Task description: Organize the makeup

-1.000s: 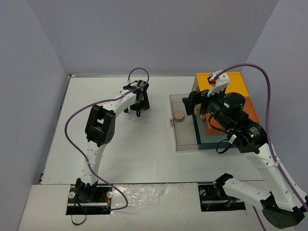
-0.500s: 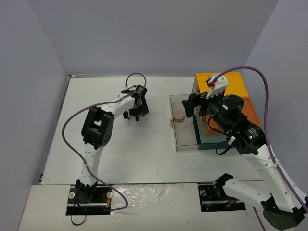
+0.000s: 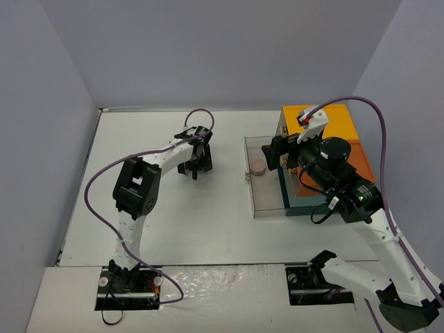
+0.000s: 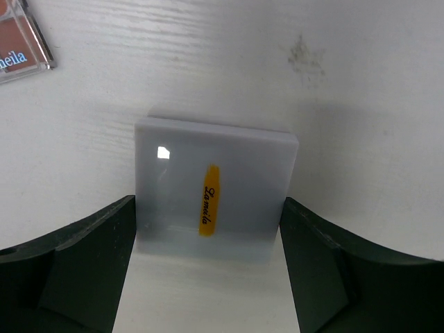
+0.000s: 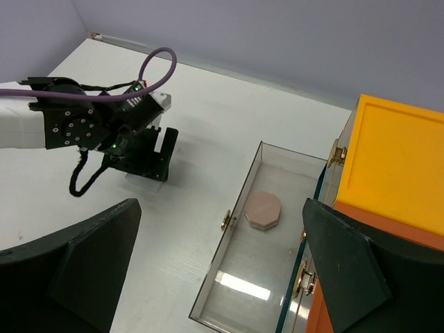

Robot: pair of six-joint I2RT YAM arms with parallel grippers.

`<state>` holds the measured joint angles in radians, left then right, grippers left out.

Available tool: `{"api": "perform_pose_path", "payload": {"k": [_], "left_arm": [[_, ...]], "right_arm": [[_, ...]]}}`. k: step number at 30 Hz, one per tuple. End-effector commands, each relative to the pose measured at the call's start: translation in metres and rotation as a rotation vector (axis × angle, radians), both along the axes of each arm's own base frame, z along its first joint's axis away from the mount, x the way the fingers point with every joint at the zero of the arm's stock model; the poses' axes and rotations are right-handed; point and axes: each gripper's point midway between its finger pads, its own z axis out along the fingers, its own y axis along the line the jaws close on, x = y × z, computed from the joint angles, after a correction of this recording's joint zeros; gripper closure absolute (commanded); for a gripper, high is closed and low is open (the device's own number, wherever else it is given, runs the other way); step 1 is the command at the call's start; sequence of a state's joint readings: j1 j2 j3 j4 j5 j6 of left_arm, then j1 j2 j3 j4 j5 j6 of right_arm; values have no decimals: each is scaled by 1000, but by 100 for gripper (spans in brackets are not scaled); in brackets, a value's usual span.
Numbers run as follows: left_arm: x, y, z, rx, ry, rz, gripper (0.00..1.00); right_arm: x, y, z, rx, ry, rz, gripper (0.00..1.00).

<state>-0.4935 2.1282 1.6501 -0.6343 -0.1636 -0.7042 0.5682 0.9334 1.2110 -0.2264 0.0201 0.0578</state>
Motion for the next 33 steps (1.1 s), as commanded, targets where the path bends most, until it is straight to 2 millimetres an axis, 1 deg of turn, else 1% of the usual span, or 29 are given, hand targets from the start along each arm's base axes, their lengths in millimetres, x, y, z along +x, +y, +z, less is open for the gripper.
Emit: {"api": "perform_pose_path", "payload": {"k": [1,3,5,7,8,10,13,16,18,20,22,23,25,28,30,33], "left_arm": [[-2,-52,94,-61,-198,-321,57],[-11,-76,117,-47,-253,-499,57],[-20,-98,134,-44,-297,-623,57],[-36,-133,153,-53,-359,-785,57],[-39,-140,157,-55,-377,-818,57],[-51,-166,165,-105,-414,-917,57],[-66,-196,173,-168,-449,-1032,57],[-77,-217,172,-186,-457,-1136,57],[-90,-235,175,-203,-473,-1220,57],[-98,-247,168,-199,-471,-1288,56],[-109,-259,167,-204,-477,-1350,56],[-109,-261,164,-197,-478,-1370,56],[-119,-273,163,-225,-490,-1435,56],[-125,-281,154,-233,-489,-1491,54],[-127,-283,150,-231,-482,-1506,49],[-124,-281,147,-212,-481,-1496,41]], "right_arm": [[1,1,36,76,-105,3,0],[1,1,41,83,-115,3,0],[-1,6,43,88,-113,31,0],[-2,9,47,93,-119,48,0],[-1,10,47,94,-119,50,0],[-1,11,49,98,-121,55,0],[-2,11,52,102,-126,56,0],[-3,10,54,105,-130,55,0],[-3,10,54,107,-131,56,0],[-3,9,54,108,-130,53,0],[-4,9,56,112,-131,53,0],[-4,9,56,112,-132,52,0],[-3,8,56,112,-133,50,0],[-4,8,56,114,-133,46,0],[-5,7,58,118,-139,44,0],[-6,7,58,119,-138,45,0]]}}
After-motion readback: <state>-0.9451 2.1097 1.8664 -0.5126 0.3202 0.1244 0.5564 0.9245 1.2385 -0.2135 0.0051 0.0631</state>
